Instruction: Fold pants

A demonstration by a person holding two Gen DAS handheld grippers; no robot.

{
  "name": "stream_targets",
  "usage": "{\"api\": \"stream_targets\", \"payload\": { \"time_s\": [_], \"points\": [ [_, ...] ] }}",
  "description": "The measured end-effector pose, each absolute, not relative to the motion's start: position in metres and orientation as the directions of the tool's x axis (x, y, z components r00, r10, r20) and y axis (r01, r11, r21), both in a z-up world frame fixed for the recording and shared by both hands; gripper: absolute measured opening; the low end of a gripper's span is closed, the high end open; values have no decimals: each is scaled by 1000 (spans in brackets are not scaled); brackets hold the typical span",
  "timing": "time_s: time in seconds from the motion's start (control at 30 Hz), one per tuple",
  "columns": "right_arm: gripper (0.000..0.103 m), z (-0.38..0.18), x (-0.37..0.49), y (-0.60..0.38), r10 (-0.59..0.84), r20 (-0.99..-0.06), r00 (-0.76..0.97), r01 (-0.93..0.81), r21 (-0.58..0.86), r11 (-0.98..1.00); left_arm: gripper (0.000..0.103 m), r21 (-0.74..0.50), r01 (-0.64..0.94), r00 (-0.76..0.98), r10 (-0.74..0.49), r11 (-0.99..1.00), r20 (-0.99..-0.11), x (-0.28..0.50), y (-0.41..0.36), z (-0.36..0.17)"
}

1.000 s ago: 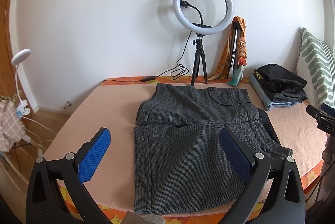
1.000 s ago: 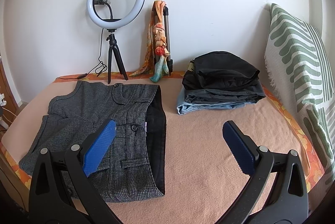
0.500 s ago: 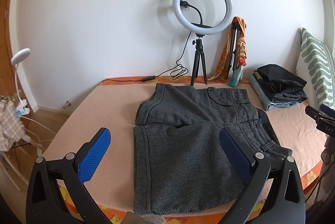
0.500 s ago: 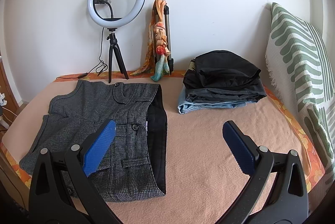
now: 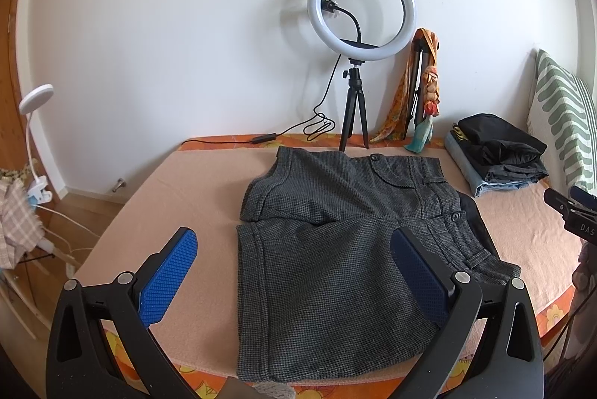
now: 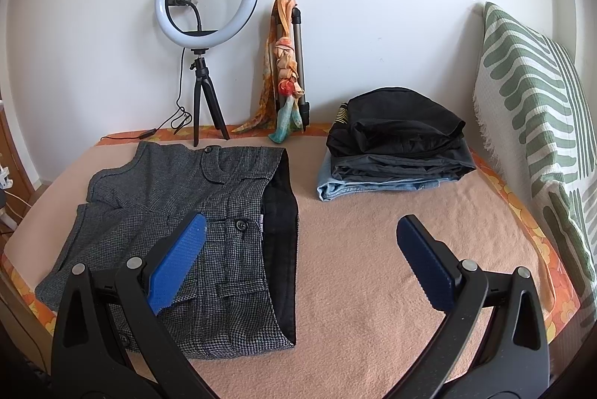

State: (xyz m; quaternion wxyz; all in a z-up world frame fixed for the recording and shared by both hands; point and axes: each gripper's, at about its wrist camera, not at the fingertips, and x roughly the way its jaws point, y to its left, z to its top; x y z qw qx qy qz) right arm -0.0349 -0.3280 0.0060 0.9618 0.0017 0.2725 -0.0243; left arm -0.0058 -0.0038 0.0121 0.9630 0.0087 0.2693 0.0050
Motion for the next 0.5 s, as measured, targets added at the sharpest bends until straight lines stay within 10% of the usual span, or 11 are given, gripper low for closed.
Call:
{"api": "stream_targets", "payload": {
  "time_s": [0.5],
  "points": [
    [103,4,-35,-328,-42,-531,847,48,-2,999,103,29,-18,856,31,999,-516,-7,-1,11]
  ]
}}
